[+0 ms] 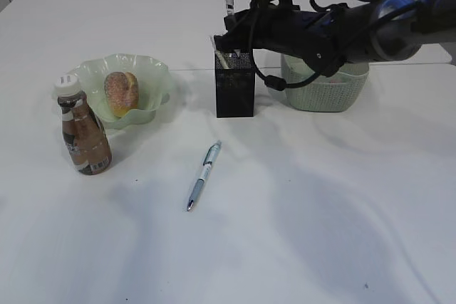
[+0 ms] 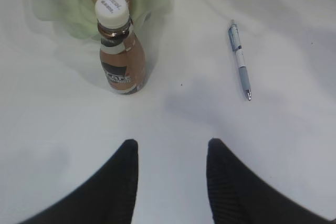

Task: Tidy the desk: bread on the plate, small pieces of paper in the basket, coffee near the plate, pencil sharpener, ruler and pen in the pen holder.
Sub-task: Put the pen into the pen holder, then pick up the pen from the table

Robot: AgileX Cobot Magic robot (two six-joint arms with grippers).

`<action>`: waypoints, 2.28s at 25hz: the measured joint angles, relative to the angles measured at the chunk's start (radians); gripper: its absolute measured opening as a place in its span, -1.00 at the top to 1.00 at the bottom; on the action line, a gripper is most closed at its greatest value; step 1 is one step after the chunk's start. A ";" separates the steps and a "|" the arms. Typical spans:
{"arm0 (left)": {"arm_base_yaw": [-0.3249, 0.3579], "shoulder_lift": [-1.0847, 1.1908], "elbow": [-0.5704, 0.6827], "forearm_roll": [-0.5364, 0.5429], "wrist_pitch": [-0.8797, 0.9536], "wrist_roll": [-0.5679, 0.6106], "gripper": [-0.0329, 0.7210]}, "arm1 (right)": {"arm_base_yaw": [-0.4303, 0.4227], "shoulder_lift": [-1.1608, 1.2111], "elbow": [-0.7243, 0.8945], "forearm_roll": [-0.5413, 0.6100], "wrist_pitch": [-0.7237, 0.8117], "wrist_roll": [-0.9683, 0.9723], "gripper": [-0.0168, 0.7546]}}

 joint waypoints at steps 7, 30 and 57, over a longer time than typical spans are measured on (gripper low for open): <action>0.000 0.002 0.000 0.000 -0.013 0.000 0.11 | -0.015 0.026 0.000 0.000 0.002 -0.009 0.72; 0.000 0.002 0.000 0.000 -0.022 0.000 0.11 | -0.015 0.043 -0.006 -0.002 0.035 -0.022 0.36; 0.000 0.077 -0.144 -0.034 0.012 0.037 -0.03 | -0.015 -0.217 -0.085 0.152 0.898 0.005 0.23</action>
